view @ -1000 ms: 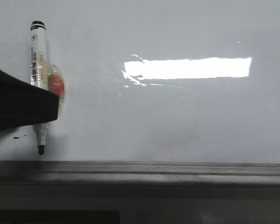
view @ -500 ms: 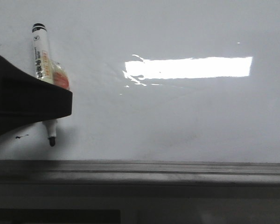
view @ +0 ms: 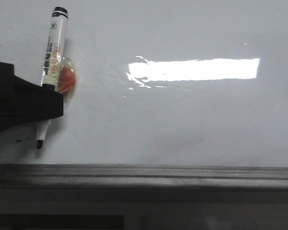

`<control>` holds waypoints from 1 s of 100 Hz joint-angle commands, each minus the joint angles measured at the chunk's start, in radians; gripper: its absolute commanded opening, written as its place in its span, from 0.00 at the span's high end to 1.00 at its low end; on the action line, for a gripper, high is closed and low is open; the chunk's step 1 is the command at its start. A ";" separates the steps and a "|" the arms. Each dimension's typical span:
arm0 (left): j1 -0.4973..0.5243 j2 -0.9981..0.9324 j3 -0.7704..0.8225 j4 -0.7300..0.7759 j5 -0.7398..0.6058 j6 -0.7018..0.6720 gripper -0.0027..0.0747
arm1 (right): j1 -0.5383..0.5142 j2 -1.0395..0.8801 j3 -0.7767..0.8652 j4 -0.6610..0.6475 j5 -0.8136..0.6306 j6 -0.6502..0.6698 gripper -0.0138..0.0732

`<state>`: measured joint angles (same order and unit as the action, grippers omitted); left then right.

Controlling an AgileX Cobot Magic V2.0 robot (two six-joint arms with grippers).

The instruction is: Write number 6 on whiteboard

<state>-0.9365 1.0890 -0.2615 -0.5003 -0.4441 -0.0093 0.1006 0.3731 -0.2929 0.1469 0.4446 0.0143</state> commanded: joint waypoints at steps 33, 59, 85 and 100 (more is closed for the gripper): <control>-0.045 -0.116 -0.019 0.300 -0.026 0.127 0.99 | 0.315 0.062 -0.123 0.006 0.008 -0.080 0.91; -0.048 -0.116 -0.020 0.560 -0.022 0.198 0.99 | 0.538 0.191 -0.241 0.067 0.011 -0.142 0.75; -0.048 -0.116 -0.031 0.592 -0.022 0.198 0.99 | 0.776 0.406 -0.333 0.098 -0.039 -0.141 0.32; -0.056 -0.116 -0.031 0.661 -0.024 0.198 0.99 | 0.875 0.514 -0.367 0.100 -0.206 -0.140 0.32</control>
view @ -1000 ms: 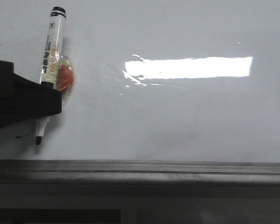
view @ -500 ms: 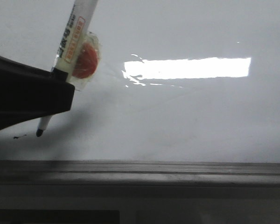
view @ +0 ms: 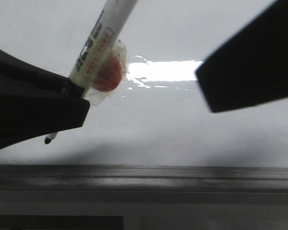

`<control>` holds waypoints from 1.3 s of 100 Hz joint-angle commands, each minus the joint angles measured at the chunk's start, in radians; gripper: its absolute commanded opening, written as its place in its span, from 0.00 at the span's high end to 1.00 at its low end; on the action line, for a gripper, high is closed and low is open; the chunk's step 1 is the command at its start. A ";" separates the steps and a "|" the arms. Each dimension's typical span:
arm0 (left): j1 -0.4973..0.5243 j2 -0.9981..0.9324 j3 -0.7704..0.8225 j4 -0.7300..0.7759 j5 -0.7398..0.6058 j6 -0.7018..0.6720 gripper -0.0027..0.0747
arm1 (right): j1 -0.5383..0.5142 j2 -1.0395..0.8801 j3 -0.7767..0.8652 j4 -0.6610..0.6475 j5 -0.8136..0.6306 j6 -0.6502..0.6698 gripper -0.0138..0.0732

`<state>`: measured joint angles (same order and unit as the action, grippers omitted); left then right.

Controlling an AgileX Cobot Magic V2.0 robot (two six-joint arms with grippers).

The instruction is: Write number 6 on whiteboard

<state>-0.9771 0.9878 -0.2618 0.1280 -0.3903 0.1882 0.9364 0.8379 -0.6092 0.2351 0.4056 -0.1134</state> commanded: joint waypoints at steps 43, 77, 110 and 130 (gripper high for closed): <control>-0.055 -0.013 -0.031 0.027 -0.079 -0.010 0.99 | 0.083 0.229 -0.171 0.098 -0.244 -0.010 0.51; -0.055 -0.013 -0.031 0.027 -0.082 -0.010 0.87 | 0.062 0.246 -0.173 0.103 -0.232 -0.010 0.91; -0.050 -0.052 -0.031 -0.067 -0.143 -0.011 0.41 | 0.062 0.241 -0.173 0.103 -0.232 -0.010 0.91; 0.019 -0.243 -0.031 -0.099 0.039 0.017 0.41 | -0.007 0.191 -0.173 0.105 -0.214 -0.004 0.91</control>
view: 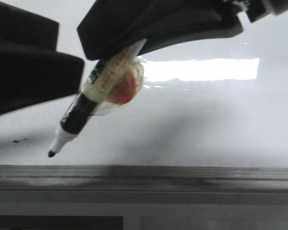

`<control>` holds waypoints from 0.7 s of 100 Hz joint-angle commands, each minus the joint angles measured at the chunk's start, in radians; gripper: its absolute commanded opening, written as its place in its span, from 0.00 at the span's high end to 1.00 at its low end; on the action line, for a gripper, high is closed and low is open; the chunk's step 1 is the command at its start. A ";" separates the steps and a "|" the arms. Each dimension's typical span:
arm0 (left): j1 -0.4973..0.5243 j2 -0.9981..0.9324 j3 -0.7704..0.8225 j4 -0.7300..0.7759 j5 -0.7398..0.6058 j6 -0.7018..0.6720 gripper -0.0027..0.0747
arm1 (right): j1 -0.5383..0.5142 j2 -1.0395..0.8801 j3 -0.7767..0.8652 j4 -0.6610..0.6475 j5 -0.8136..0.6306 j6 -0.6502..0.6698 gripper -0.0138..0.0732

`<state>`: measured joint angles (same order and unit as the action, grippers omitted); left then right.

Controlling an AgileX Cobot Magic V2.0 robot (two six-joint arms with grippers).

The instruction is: Write number 6 on whiteboard

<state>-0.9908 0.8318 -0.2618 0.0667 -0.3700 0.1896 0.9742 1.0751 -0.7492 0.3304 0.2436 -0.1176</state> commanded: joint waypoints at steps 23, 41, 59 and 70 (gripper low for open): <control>0.194 -0.338 -0.031 -0.154 0.103 0.015 0.41 | -0.197 -0.081 -0.097 0.021 -0.033 0.003 0.91; 0.298 -0.388 -0.031 -0.155 0.124 0.015 0.41 | -0.289 -0.026 -0.215 0.019 -0.006 0.003 0.91; 0.331 -0.388 -0.031 -0.159 0.161 0.015 0.41 | -0.349 0.041 -0.284 -0.010 -0.027 0.003 0.91; 0.331 -0.388 -0.031 -0.159 0.161 0.015 0.43 | -0.354 0.092 -0.280 -0.010 -0.021 0.003 0.91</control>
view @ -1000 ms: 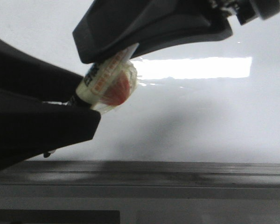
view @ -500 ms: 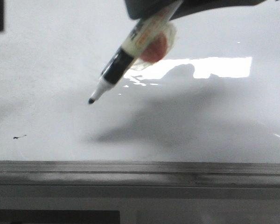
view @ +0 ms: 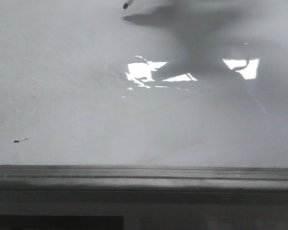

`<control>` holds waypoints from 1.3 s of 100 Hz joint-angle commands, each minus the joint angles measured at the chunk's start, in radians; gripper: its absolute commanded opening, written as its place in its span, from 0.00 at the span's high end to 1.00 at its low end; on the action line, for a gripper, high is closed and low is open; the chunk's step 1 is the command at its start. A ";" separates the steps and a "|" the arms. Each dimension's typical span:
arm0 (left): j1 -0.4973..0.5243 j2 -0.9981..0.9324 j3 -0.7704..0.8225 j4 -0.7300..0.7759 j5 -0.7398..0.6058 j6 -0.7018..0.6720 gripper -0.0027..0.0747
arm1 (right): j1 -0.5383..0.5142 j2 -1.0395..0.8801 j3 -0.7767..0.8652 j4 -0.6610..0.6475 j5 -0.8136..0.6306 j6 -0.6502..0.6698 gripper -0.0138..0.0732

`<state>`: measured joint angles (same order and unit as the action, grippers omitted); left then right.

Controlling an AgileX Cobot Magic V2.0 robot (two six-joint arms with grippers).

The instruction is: Write number 6 on whiteboard

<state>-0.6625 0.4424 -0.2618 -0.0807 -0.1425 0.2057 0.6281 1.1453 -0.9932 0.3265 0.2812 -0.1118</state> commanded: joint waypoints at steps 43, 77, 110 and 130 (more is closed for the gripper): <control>0.003 0.002 -0.031 -0.011 -0.067 -0.001 0.45 | 0.061 0.060 0.092 -0.025 0.074 -0.003 0.91; 0.003 0.002 -0.031 -0.011 -0.065 -0.001 0.45 | 0.087 0.087 0.013 -0.047 0.000 -0.008 0.91; -0.006 0.027 -0.031 0.081 0.011 -0.001 0.45 | 0.168 0.058 0.009 -0.034 -0.001 -0.009 0.91; -0.111 0.081 -0.031 0.086 -0.013 -0.001 0.45 | 0.218 0.019 0.009 -0.030 0.008 -0.009 0.91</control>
<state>-0.7211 0.4879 -0.2618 0.0000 -0.0703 0.2057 0.8265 1.2117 -0.9536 0.3005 0.3572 -0.1082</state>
